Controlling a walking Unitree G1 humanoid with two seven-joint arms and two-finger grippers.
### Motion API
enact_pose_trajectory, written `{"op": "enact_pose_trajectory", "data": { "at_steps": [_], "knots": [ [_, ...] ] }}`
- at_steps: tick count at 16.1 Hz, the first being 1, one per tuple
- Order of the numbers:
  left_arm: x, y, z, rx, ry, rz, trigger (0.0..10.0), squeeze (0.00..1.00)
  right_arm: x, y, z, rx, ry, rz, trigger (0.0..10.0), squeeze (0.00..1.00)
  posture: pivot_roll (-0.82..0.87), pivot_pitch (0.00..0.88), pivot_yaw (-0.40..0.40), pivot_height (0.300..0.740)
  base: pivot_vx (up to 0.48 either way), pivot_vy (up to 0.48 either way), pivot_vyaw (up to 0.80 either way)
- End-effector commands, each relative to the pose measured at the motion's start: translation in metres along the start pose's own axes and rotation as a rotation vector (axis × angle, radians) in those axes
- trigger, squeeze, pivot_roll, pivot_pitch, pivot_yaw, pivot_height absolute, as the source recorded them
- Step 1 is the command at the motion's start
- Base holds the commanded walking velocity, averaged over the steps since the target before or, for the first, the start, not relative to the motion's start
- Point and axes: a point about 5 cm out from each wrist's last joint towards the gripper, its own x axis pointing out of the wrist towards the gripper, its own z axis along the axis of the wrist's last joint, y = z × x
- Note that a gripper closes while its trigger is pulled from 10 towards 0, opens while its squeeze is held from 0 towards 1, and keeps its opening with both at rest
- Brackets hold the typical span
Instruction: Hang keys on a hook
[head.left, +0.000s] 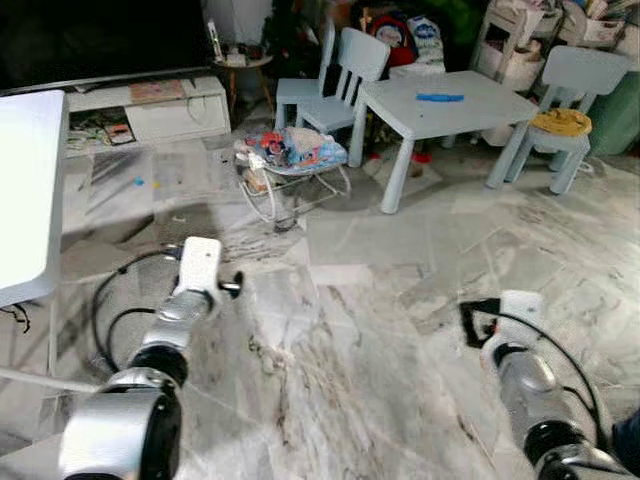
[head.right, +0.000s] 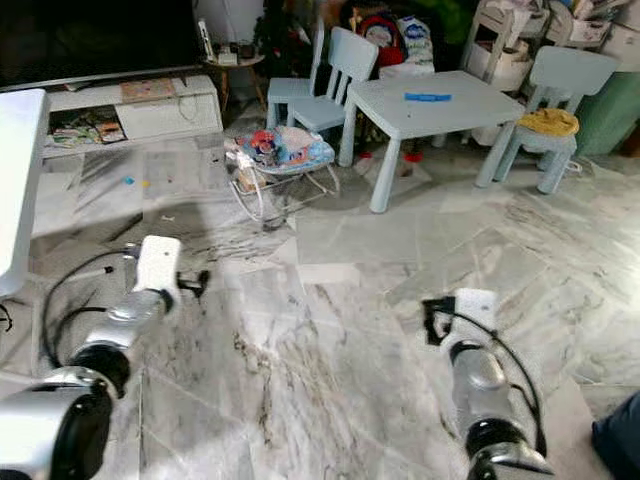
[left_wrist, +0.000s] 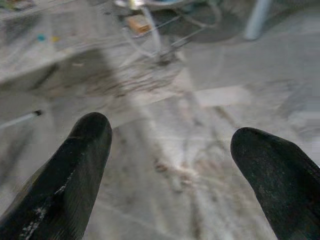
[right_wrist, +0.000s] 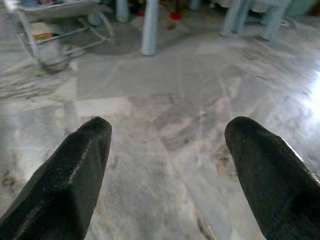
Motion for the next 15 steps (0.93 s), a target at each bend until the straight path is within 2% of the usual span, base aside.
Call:
{"op": "enact_pose_trajectory", "data": {
  "at_steps": [1, 2, 3, 4, 6, 8, 9, 10, 12, 13, 15],
  "knots": [
    [0.000, 0.001, 0.008, -0.005, -0.050, -0.014, 10.0, 0.00, 0.000, 0.002, 0.006, -0.012, -0.043, 0.025, 10.0, 0.00, -0.01, 0.000, -0.026, 0.740, 0.000, 0.000, 0.00],
    [-0.003, 0.002, 0.010, 0.020, -0.115, -0.052, 10.0, 0.00, -0.006, 0.000, 0.009, -0.007, -0.106, 0.037, 10.0, 0.00, 0.00, 0.000, -0.032, 0.740, 0.000, 0.000, 0.00],
    [-0.008, 0.009, 0.004, 0.030, -0.162, -0.059, 10.0, 0.00, -0.016, -0.003, 0.007, 0.001, -0.136, 0.037, 10.0, 0.00, 0.00, 0.000, -0.040, 0.740, 0.000, 0.000, 0.00],
    [-0.011, 0.010, 0.002, 0.041, -0.174, -0.064, 10.0, 0.00, -0.020, -0.002, 0.007, 0.014, -0.144, 0.045, 10.0, 0.00, 0.00, 0.000, -0.040, 0.740, 0.000, 0.000, 0.00],
    [-0.028, 0.020, -0.007, 0.078, -0.267, -0.042, 10.0, 0.00, -0.044, -0.002, 0.006, 0.037, -0.173, 0.077, 10.0, 0.00, 0.02, 0.000, -0.049, 0.740, 0.000, 0.000, 0.00],
    [-0.042, 0.024, -0.010, 0.120, -0.325, -0.033, 10.0, 0.00, -0.058, -0.002, 0.013, -0.003, -0.208, 0.066, 10.0, 0.00, 0.02, 0.000, -0.050, 0.740, 0.000, 0.000, 0.00],
    [-0.057, 0.023, -0.013, 0.178, -0.357, -0.020, 10.0, 0.00, -0.071, -0.002, 0.022, 0.001, -0.242, 0.041, 10.0, 0.00, 0.02, 0.000, -0.047, 0.740, 0.000, 0.000, 0.00],
    [-0.071, 0.019, -0.016, 0.239, -0.391, -0.034, 10.0, 0.00, -0.078, 0.000, 0.024, 0.003, -0.232, 0.052, 10.0, 0.00, 0.02, 0.000, -0.045, 0.740, 0.000, 0.000, 0.00],
    [-0.084, 0.010, -0.025, 0.234, -0.384, -0.040, 10.0, 0.00, -0.088, 0.005, 0.025, -0.026, -0.227, 0.089, 10.0, 0.00, 0.01, 0.000, -0.051, 0.740, 0.000, 0.000, 0.00],
    [-0.089, 0.003, -0.026, 0.219, -0.393, -0.045, 10.0, 0.00, -0.091, 0.006, 0.027, -0.005, -0.221, 0.090, 10.0, 0.00, 0.01, 0.000, -0.056, 0.740, 0.000, 0.000, 0.00],
    [-0.092, -0.011, -0.022, 0.175, -0.400, -0.073, 10.0, 0.00, -0.100, 0.002, 0.031, 0.004, -0.204, 0.053, 10.0, 0.00, -0.02, 0.000, -0.062, 0.740, 0.000, 0.000, 0.00]
  ]
}}
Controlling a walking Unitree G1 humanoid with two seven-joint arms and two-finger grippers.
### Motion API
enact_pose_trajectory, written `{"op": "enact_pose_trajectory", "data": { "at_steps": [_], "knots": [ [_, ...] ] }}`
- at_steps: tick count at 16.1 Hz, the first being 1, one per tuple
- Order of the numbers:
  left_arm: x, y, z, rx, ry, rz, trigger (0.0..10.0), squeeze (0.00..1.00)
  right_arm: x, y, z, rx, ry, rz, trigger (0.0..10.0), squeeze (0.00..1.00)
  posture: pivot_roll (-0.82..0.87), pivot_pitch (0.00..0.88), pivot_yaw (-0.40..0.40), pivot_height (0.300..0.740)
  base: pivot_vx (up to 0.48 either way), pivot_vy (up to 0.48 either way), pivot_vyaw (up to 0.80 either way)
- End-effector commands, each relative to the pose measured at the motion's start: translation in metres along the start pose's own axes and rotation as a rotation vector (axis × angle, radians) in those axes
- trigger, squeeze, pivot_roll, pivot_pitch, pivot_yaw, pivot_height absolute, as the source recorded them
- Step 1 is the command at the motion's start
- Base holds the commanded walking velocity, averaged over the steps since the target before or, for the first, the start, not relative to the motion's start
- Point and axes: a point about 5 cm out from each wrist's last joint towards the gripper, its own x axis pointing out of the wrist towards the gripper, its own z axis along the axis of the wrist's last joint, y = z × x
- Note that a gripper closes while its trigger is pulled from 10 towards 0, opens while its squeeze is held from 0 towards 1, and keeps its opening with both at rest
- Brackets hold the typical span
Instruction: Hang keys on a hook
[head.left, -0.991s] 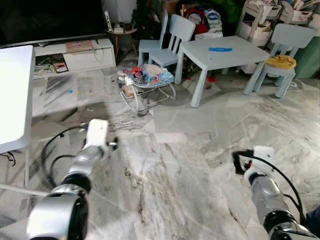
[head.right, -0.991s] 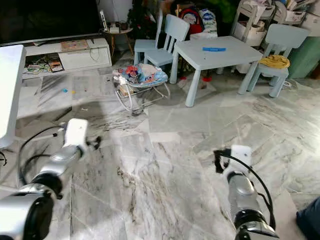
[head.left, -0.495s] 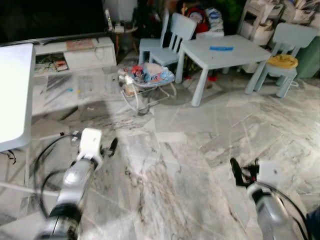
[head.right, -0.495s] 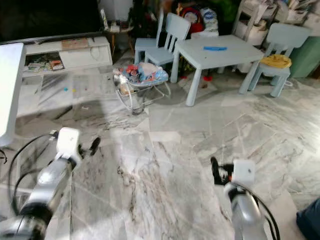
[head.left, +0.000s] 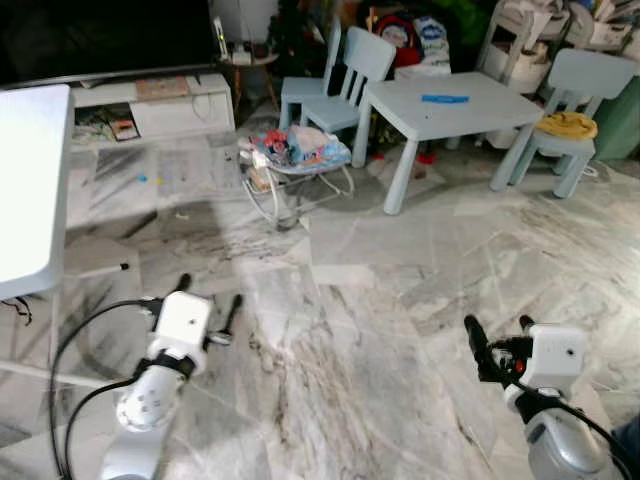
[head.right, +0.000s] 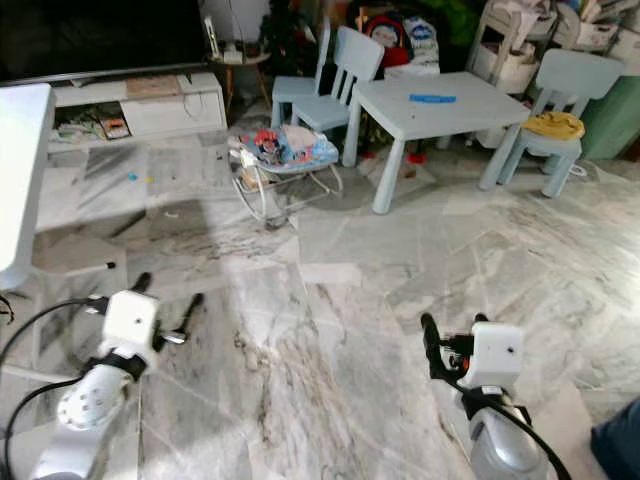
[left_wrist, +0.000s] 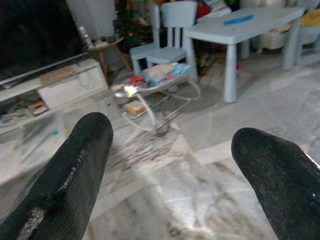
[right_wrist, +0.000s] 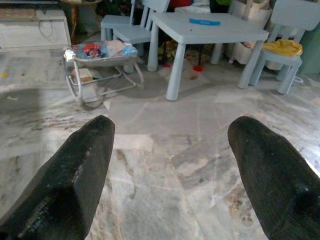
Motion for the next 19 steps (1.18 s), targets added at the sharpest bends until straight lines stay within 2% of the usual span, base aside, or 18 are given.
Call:
{"op": "enact_pose_trajectory", "data": {
  "at_steps": [1, 3, 4, 5, 6, 7, 8, 10, 11, 14, 15, 16, 17, 19],
  "knots": [
    [0.002, -0.002, 0.009, 0.002, -0.019, -0.004, 10.0, 0.00, -0.004, -0.004, 0.007, 0.011, -0.002, -0.026, 10.0, 0.00, -0.02, 0.000, -0.060, 0.740, 0.000, 0.000, 0.00],
    [0.010, -0.008, 0.019, -0.022, -0.020, -0.027, 10.0, 0.00, -0.012, -0.008, 0.018, -0.032, -0.010, -0.069, 10.0, 0.00, -0.04, 0.000, -0.006, 0.740, 0.000, 0.000, 0.00],
    [0.016, -0.008, 0.023, -0.017, -0.023, -0.037, 10.0, 0.00, -0.015, -0.009, 0.019, 0.004, -0.013, -0.067, 10.0, 0.00, -0.05, 0.000, 0.032, 0.740, 0.000, 0.000, 0.00],
    [0.028, -0.008, 0.029, -0.012, -0.030, -0.061, 10.0, 0.00, -0.022, -0.009, 0.019, 0.021, -0.012, -0.063, 10.0, 0.00, -0.04, 0.000, 0.067, 0.740, 0.000, 0.000, 0.00],
    [0.033, -0.007, 0.031, -0.007, -0.034, -0.066, 10.0, 0.00, -0.023, -0.010, 0.017, -0.002, 0.001, -0.077, 10.0, 0.00, -0.03, 0.000, 0.087, 0.740, 0.000, 0.000, 0.00],
    [0.037, -0.005, 0.031, -0.011, -0.035, -0.068, 10.0, 0.00, -0.023, -0.009, 0.013, -0.011, 0.013, -0.092, 10.0, 0.00, -0.03, 0.000, 0.112, 0.740, 0.000, 0.000, 0.00],
    [0.045, 0.004, 0.030, -0.007, -0.021, -0.062, 10.0, 0.00, -0.021, 0.000, 0.010, 0.009, 0.028, -0.106, 10.0, 0.00, -0.05, 0.000, 0.137, 0.740, 0.000, 0.000, 0.00],
    [0.045, 0.011, 0.030, 0.033, -0.012, -0.085, 10.0, 0.00, -0.019, 0.012, 0.011, 0.002, 0.028, -0.079, 10.0, 0.00, -0.04, 0.000, 0.118, 0.740, 0.000, 0.000, 0.00],
    [0.044, 0.018, 0.026, 0.053, 0.002, -0.069, 10.0, 0.00, -0.015, 0.018, 0.013, -0.025, 0.025, -0.044, 10.0, 0.00, -0.02, 0.000, 0.073, 0.740, 0.000, 0.000, 0.00],
    [0.034, 0.031, 0.018, 0.020, 0.042, 0.016, 10.0, 0.00, -0.001, 0.019, 0.018, -0.025, 0.016, -0.046, 10.0, 0.00, 0.06, 0.000, -0.077, 0.740, 0.000, 0.000, 0.00],
    [0.029, 0.031, 0.017, 0.003, 0.050, 0.036, 10.0, 0.00, 0.006, 0.017, 0.020, 0.007, 0.017, -0.080, 10.0, 0.00, 0.07, 0.000, -0.092, 0.740, 0.000, 0.000, 0.00],
    [0.024, 0.030, 0.016, -0.032, 0.064, 0.049, 10.0, 0.00, 0.013, 0.018, 0.024, 0.029, 0.007, -0.095, 10.0, 0.00, 0.06, 0.000, -0.094, 0.740, 0.000, 0.000, 0.00],
    [0.019, 0.029, 0.016, -0.059, 0.071, 0.043, 10.0, 0.00, 0.015, 0.022, 0.027, 0.011, -0.007, -0.091, 10.0, 0.00, 0.06, 0.000, -0.091, 0.740, 0.000, 0.000, 0.00],
    [0.015, 0.008, 0.015, -0.044, 0.073, -0.018, 10.0, 0.00, 0.015, 0.022, 0.025, 0.009, -0.005, -0.108, 10.0, 0.00, 0.07, 0.000, -0.073, 0.740, 0.000, 0.000, 0.00]
  ]
}}
